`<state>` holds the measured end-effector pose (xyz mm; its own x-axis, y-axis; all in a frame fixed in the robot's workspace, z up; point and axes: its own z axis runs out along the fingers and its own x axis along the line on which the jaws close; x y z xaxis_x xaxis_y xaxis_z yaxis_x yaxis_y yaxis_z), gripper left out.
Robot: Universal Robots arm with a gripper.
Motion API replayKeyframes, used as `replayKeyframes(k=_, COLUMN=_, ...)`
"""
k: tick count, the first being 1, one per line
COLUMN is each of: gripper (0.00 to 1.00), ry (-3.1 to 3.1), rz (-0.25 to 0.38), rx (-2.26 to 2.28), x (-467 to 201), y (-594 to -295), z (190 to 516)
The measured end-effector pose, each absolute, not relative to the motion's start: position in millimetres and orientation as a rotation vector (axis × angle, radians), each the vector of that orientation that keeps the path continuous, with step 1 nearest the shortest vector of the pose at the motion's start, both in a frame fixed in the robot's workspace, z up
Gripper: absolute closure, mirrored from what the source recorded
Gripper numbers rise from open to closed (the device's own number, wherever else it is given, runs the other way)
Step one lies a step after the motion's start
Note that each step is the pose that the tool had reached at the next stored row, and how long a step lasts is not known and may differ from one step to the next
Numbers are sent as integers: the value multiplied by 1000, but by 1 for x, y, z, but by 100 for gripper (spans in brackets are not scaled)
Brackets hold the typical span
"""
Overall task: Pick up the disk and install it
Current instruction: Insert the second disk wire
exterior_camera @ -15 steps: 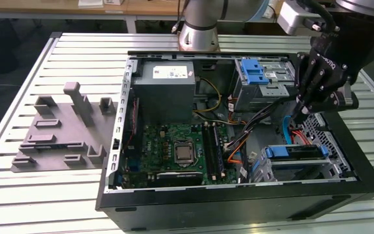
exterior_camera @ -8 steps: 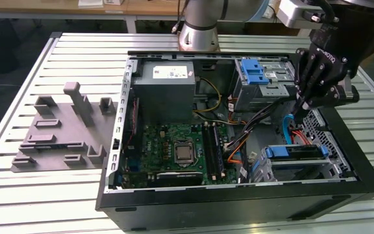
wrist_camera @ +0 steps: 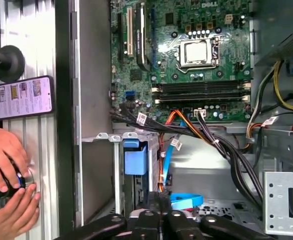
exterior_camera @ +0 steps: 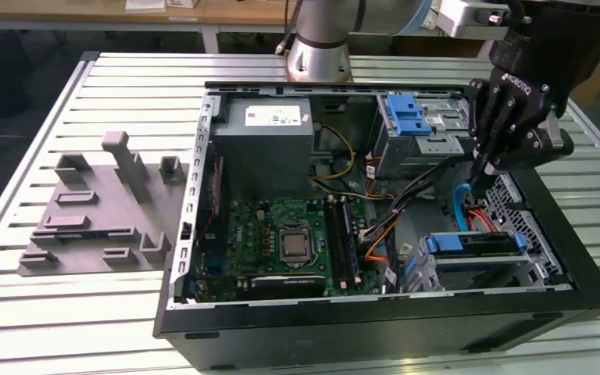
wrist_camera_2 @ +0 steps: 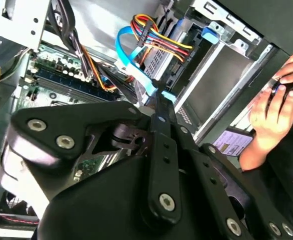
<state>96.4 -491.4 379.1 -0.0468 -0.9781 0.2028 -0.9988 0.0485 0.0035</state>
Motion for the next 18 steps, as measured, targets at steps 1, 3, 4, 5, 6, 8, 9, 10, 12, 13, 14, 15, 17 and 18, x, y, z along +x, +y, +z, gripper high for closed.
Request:
replayKeyframes(k=1, gripper=83, ry=-2160, rz=207, rx=2059, x=96, y=-490, z=378)
replayKeyframes(k=3, gripper=77, ry=-2160, rz=207, rx=2059, x=96, y=-489, z=376)
replayKeyframes(k=4, gripper=70, ry=-2160, rz=207, rx=2059, x=96, y=-488, z=376)
replayKeyframes(k=5, gripper=70, ry=-2161, rz=207, rx=2059, x=96, y=-487, z=376)
replayKeyframes(k=6, gripper=70, ry=-2160, rz=207, rx=2059, x=96, y=-487, z=376)
replayKeyframes(k=8, gripper=70, ry=-2159, rz=210, rx=2057, x=96, y=-486, z=377)
replayKeyframes(k=9, gripper=70, ry=-2158, rz=212, rx=2056, x=96, y=-486, z=378)
replayKeyframes(k=10, gripper=70, ry=-2157, rz=213, rx=2056, x=96, y=-485, z=378)
replayKeyframes(k=12, gripper=70, ry=-2155, rz=217, rx=2054, x=96, y=-483, z=379)
replayKeyframes(k=13, gripper=70, ry=-2154, rz=219, rx=2053, x=96, y=-482, z=379)
replayKeyframes(k=14, gripper=70, ry=-2154, rz=220, rx=2052, x=96, y=-480, z=379)
replayKeyframes(k=15, gripper=70, ry=-2153, rz=221, rx=2052, x=96, y=-479, z=379)
replayKeyframes(k=17, gripper=70, ry=-2151, rz=224, rx=2050, x=96, y=-477, z=379)
replayKeyframes(k=18, gripper=70, ry=-2150, rz=227, rx=2049, x=96, y=-477, z=380)
